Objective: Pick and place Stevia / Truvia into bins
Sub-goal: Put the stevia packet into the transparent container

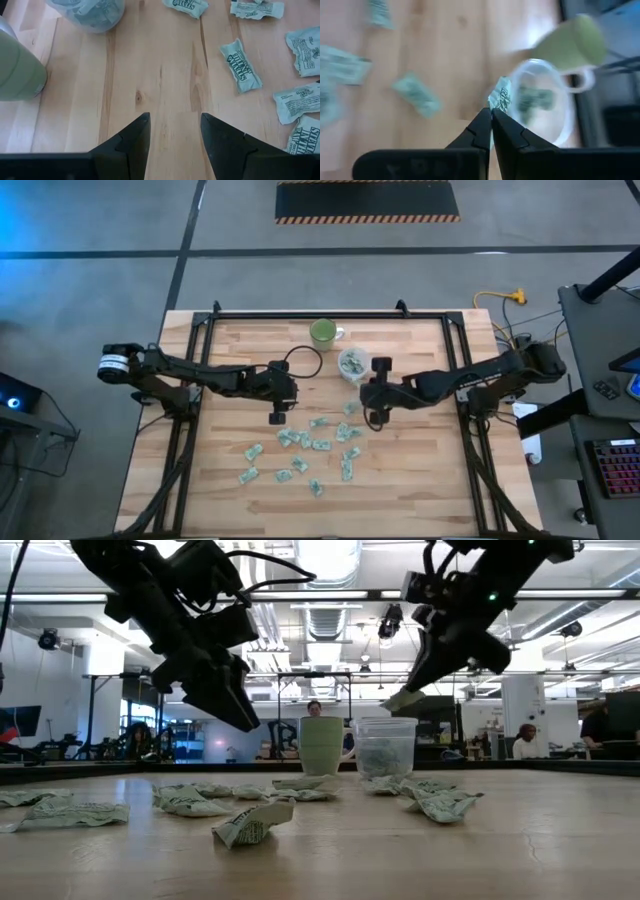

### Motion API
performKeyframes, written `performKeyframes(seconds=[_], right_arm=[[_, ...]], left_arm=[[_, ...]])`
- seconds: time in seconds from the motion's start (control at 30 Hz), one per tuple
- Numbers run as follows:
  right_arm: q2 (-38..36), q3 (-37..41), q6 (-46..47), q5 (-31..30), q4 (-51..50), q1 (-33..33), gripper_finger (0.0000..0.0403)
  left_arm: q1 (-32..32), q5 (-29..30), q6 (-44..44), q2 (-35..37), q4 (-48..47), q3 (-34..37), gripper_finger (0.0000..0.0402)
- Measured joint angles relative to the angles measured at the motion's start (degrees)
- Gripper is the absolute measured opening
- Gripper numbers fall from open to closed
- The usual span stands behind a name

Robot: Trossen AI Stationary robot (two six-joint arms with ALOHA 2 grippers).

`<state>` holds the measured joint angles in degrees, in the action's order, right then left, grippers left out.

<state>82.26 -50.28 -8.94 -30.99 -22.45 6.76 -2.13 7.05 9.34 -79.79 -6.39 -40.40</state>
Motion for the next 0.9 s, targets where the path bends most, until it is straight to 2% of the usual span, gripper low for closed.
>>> performKeyframes(seconds=[0.23, 0.5, 0.6, 0.73, 0.9], right_arm=[[0.50, 0.00, -4.12, -1.70, 4.57, -4.86, 0.0008], [0.48, -0.04, -1.80, -1.57, 7.83, -11.61, 0.0009], [0.48, 0.28, -1.38, 0.77, 9.42, -13.58, 0.0010], [0.48, 0.90, -1.17, 8.13, 11.10, -15.40, 0.0034], [0.46, 0.98, -1.09, 8.53, 11.12, -15.73, 0.0084]], left_arm=[[0.00, 0.00, 0.02, 0.00, 0.57, -0.02, 0.0158], [0.00, 0.00, 0.04, 0.00, 1.47, -0.02, 0.0158], [0.00, -0.02, 0.04, 0.00, 1.49, -0.02, 0.0158], [0.00, -0.02, 0.04, 0.00, 1.49, -0.02, 0.0158], [0.01, -0.75, 0.05, 0.00, 1.53, -0.02, 0.0158]])
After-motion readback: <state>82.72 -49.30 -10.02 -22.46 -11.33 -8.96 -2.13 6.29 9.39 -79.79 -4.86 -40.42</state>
